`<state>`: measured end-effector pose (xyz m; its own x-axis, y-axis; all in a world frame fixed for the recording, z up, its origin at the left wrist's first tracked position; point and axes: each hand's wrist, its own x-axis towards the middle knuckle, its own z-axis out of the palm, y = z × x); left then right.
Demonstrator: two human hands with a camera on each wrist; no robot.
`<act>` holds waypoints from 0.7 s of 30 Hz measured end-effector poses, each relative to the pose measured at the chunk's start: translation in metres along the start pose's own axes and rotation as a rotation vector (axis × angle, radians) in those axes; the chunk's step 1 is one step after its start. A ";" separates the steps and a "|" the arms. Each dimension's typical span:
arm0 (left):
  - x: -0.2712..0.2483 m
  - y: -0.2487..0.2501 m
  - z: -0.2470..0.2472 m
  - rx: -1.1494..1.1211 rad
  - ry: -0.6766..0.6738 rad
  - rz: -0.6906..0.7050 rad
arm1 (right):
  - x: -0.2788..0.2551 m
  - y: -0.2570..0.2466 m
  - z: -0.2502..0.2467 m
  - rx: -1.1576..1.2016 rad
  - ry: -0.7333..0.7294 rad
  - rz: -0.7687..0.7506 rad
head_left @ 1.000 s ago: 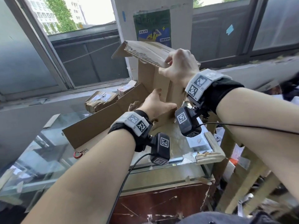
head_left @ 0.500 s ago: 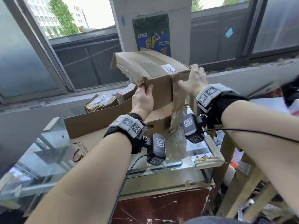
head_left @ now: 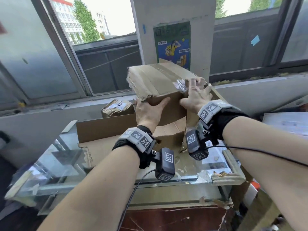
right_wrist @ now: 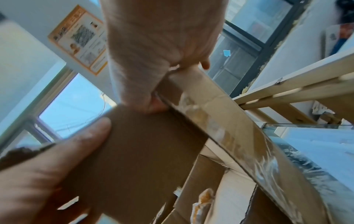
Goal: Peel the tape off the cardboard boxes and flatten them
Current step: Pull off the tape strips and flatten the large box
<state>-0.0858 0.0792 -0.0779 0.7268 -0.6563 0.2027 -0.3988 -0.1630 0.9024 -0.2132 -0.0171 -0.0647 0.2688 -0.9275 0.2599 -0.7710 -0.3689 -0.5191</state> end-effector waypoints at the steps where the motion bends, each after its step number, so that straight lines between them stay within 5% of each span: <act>1: -0.004 0.003 0.001 -0.020 0.041 -0.052 | -0.003 -0.001 0.001 -0.001 0.051 0.022; 5: -0.012 0.014 -0.003 -0.025 0.211 -0.156 | -0.007 -0.003 0.003 -0.071 0.187 0.021; 7: -0.008 0.011 -0.006 0.140 0.341 0.072 | -0.007 -0.004 0.004 -0.120 0.207 -0.006; 9: -0.002 0.012 -0.009 0.477 0.388 0.463 | -0.006 -0.006 0.004 -0.176 0.272 -0.091; 11: -0.001 0.023 -0.008 0.946 0.169 0.708 | -0.006 -0.006 0.004 -0.207 0.328 -0.215; 14: 0.010 0.032 -0.003 1.175 -0.257 0.550 | -0.013 -0.009 -0.001 -0.166 0.298 -0.328; 17: 0.015 0.030 0.001 1.215 -0.341 0.432 | -0.019 -0.008 -0.007 -0.204 0.275 -0.403; 21: 0.010 0.025 0.004 1.190 -0.390 0.498 | -0.020 -0.007 -0.017 -0.300 0.191 -0.447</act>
<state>-0.0907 0.0661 -0.0547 0.2375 -0.9652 0.1095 -0.9559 -0.2523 -0.1506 -0.2230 0.0050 -0.0526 0.5187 -0.6473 0.5585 -0.7440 -0.6636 -0.0781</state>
